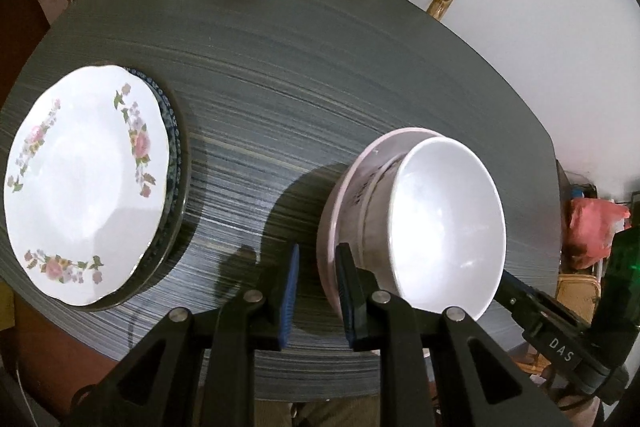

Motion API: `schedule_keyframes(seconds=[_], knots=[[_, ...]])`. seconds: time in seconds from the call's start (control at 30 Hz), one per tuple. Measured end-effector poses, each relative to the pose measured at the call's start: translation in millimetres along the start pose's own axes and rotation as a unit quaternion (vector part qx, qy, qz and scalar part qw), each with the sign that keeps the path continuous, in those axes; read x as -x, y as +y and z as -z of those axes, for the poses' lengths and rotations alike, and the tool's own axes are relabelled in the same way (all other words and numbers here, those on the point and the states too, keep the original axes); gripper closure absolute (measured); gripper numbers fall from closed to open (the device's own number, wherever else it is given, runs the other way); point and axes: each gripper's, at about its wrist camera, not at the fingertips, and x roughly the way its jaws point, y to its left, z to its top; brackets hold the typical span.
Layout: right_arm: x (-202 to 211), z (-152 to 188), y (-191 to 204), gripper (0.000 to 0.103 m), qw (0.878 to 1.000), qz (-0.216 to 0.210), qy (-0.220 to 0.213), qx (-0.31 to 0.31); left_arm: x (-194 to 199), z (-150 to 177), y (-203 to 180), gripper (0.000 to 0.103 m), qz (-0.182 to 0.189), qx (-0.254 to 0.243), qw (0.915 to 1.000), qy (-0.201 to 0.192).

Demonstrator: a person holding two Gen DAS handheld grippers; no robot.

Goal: Organize plates and bowls
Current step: 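Close both tools on the pink bowl rim of the nested stack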

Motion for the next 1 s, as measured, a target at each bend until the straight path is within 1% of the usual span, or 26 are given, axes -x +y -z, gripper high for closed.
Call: schedule_keyframes(seconds=[0.17,0.37,0.6,0.7,0.73,0.77,0.87,1.0], knots=[[-8,-3,3,0.077,1.0,0.01,0.004,-0.004,-3,-1,5,0.084,0.002,0.002,1.0,0.002],[-16,-7,6,0.076,1.0,0.026,0.004,-0.005,-8,-4,3,0.084,0.0,0.004,1.0,0.005],[-23,-7,4,0.076,0.999,0.024,-0.001,-0.021,-12,-6,6,0.084,0.002,0.008,1.0,0.001],[-24,-6,5,0.076,0.999,0.03,-0.007,-0.025,-10,-3,8,0.084,0.002,0.012,0.9999,-0.002],[-25,-6,5,0.075,0.999,0.038,-0.011,-0.025,-10,-3,8,0.084,0.002,0.014,0.9999,-0.003],[-27,-7,6,0.071,0.999,0.044,-0.01,-0.025,-10,-2,8,0.084,0.0,0.015,0.9999,-0.005],[-26,-8,3,0.07,0.998,0.046,-0.023,-0.032,-10,-4,7,0.084,-0.008,0.011,0.9999,-0.01],[-26,-8,1,0.07,0.998,0.041,-0.026,-0.042,-11,-8,8,0.084,-0.002,0.02,0.9998,-0.004]])
